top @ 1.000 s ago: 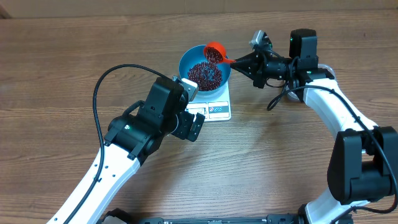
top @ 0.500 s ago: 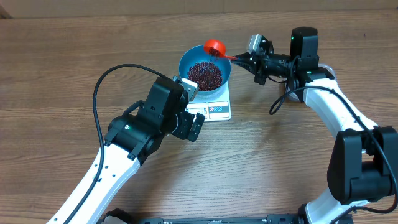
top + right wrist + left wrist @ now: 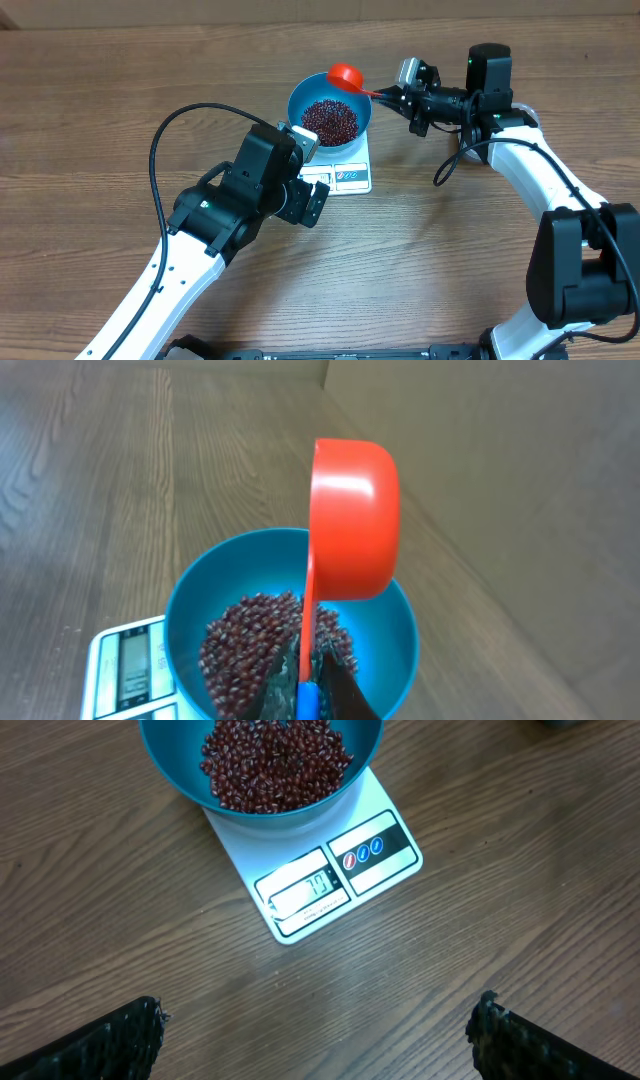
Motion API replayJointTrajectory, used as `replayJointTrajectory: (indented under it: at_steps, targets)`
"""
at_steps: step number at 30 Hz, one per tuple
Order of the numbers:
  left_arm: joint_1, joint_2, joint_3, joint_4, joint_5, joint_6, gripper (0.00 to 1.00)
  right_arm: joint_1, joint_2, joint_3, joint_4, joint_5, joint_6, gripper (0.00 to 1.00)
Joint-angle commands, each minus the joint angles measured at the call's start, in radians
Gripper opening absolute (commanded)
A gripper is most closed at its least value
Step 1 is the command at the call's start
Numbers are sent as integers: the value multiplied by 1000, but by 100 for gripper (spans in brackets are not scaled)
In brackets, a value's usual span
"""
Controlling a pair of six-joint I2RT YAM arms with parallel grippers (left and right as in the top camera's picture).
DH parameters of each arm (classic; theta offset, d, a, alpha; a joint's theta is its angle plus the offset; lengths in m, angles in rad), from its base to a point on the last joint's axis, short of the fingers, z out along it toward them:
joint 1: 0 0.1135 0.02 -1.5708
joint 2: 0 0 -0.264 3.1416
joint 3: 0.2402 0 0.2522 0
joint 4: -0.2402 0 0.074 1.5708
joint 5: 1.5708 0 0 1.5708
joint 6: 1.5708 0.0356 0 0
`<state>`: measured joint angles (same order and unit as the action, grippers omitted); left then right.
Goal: Scoop item into bowl and weigh 150g on scale
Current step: 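Tilt the scoop with the right gripper to pour beans into the bowl, then move the right gripper with empty scoop back over the bean tub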
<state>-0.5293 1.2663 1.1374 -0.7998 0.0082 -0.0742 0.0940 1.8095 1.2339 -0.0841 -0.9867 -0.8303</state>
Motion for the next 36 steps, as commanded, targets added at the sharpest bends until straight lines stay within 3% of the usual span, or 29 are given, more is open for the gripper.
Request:
replayJointTrajectory:
  at_steps: [1, 7, 15, 22, 29, 36]
  targets:
    - [1, 6, -4, 0, 8, 15, 99, 1, 7, -2, 4, 15, 114, 4]
    - [1, 6, -4, 0, 8, 15, 99, -2, 5, 5, 30, 146, 371, 4]
    - [1, 6, -4, 0, 8, 15, 99, -39, -84, 12, 13, 185, 551, 4]
    - [1, 6, -4, 0, 8, 15, 99, -114, -198, 12, -121, 199, 570, 4]
    - [1, 6, -4, 0, 8, 15, 100, -185, -237, 12, -293, 481, 682, 4]
    - [1, 6, -4, 0, 8, 15, 99, -188, -250, 12, -383, 694, 686, 4]
